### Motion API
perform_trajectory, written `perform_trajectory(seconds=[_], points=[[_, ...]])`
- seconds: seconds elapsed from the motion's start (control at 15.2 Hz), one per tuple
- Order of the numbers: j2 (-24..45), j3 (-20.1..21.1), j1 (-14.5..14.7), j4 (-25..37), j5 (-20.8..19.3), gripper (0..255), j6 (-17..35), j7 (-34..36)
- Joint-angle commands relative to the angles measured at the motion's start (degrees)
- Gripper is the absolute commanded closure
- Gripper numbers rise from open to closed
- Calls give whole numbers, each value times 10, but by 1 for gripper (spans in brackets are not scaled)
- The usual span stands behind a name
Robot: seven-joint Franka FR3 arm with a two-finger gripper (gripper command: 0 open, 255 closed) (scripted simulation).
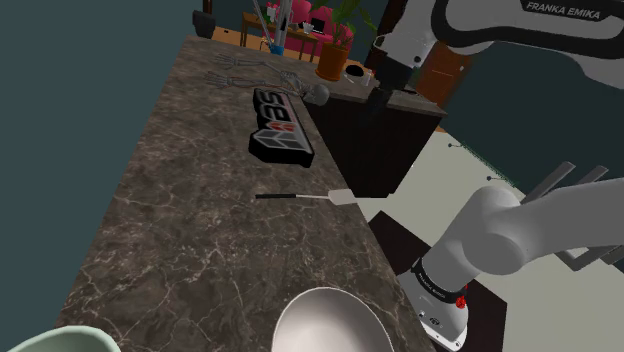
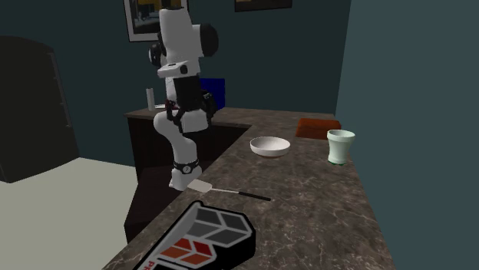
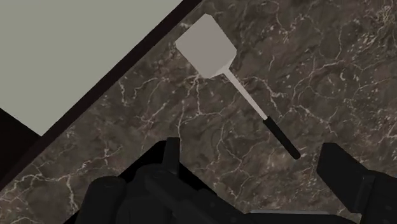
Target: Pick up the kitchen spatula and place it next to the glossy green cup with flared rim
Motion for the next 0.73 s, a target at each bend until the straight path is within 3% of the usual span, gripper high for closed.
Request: perform_trajectory(seconds=[0.0,0.66], points=[[17,2,19,-22,-3,0,39,-42],[125,12,110,-110,-18,0,238,-239]])
